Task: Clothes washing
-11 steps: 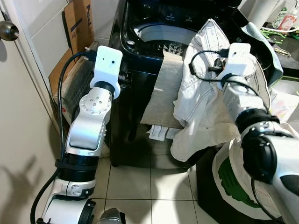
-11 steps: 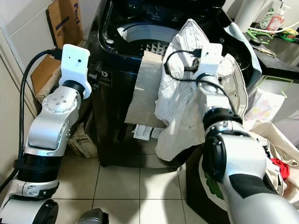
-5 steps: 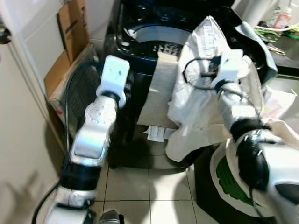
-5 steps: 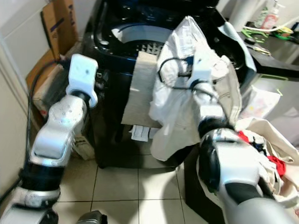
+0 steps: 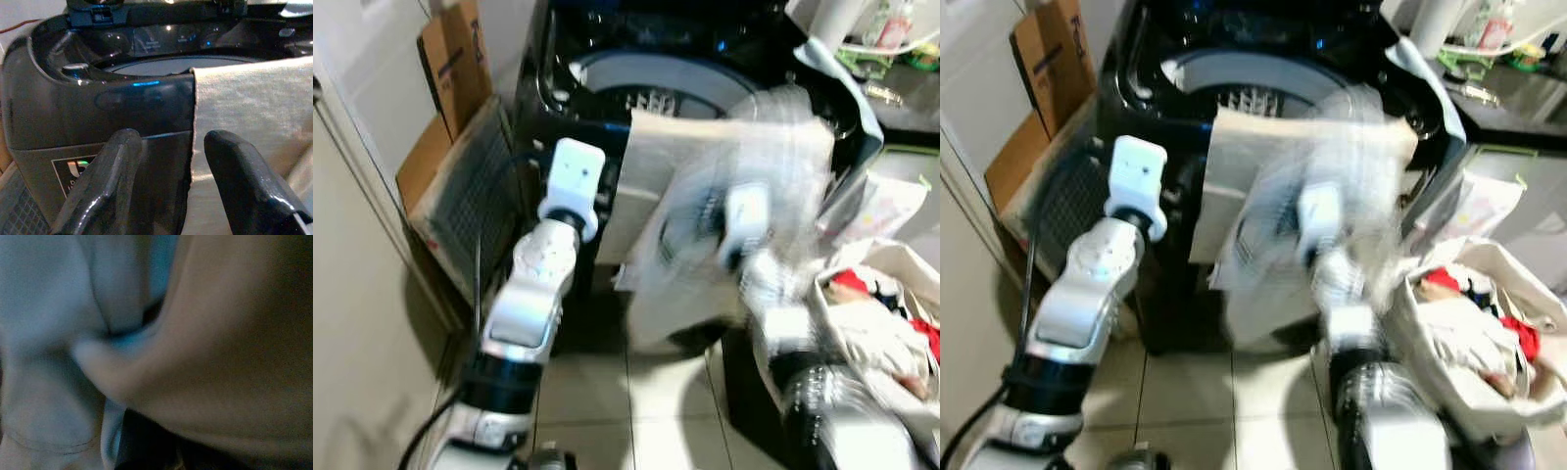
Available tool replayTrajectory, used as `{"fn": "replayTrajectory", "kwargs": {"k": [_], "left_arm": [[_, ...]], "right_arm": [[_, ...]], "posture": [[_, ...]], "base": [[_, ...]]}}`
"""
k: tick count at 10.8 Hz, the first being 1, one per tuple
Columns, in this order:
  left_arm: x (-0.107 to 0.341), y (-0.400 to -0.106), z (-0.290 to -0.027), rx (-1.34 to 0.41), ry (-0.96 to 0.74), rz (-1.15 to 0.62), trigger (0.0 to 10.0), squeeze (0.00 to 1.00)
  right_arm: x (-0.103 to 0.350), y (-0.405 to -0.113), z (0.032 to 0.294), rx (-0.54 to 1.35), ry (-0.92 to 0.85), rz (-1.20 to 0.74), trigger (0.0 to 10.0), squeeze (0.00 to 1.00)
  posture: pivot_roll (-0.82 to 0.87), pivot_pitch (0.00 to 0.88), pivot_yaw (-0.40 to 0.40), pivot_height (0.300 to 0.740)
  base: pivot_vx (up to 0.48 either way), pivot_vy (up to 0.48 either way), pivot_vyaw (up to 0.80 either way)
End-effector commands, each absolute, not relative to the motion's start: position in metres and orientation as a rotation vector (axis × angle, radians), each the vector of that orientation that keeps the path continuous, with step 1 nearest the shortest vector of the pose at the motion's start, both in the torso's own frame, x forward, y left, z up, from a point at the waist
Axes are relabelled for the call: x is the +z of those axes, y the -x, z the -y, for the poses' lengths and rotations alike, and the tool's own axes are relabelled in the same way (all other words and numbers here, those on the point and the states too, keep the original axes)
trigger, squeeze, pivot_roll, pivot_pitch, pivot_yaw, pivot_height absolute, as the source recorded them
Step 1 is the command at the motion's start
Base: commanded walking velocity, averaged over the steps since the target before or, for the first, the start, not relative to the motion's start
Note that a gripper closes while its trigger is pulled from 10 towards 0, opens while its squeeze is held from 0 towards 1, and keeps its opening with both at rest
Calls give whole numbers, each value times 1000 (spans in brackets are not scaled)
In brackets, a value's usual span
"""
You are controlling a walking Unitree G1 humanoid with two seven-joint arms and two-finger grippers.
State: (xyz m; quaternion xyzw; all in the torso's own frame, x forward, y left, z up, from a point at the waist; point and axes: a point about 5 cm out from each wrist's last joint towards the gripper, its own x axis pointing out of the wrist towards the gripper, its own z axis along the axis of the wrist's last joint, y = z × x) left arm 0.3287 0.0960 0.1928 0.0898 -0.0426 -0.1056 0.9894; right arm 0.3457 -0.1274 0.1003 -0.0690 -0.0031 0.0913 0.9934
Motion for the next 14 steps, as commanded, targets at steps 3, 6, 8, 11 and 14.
{"fn": "replayTrajectory", "kwargs": {"k": [3, 6, 8, 11, 14], "left_arm": [[190, -328, -96, -213, -168, 80, 10000, 0], [190, -328, -96, -213, -168, 80, 10000, 0], [190, -328, -96, -213, -168, 80, 10000, 0], [190, -328, -96, -213, -168, 80, 10000, 0], [190, -328, -96, -213, -168, 80, 10000, 0]], "right_arm": [[125, -353, 131, 173, 154, 100, 0, 0], [125, -353, 131, 173, 154, 100, 0, 0], [125, -353, 131, 173, 154, 100, 0, 0], [125, -353, 131, 173, 154, 100, 0, 0], [125, -353, 131, 173, 154, 100, 0, 0]], "posture": [[122, 0, -63, 740], [122, 0, -63, 740], [122, 0, -63, 740], [122, 0, -63, 740], [122, 0, -63, 740]], "base": [[0, 0, 0], [0, 0, 0], [0, 0, 0], [0, 0, 0], [0, 0, 0]]}}
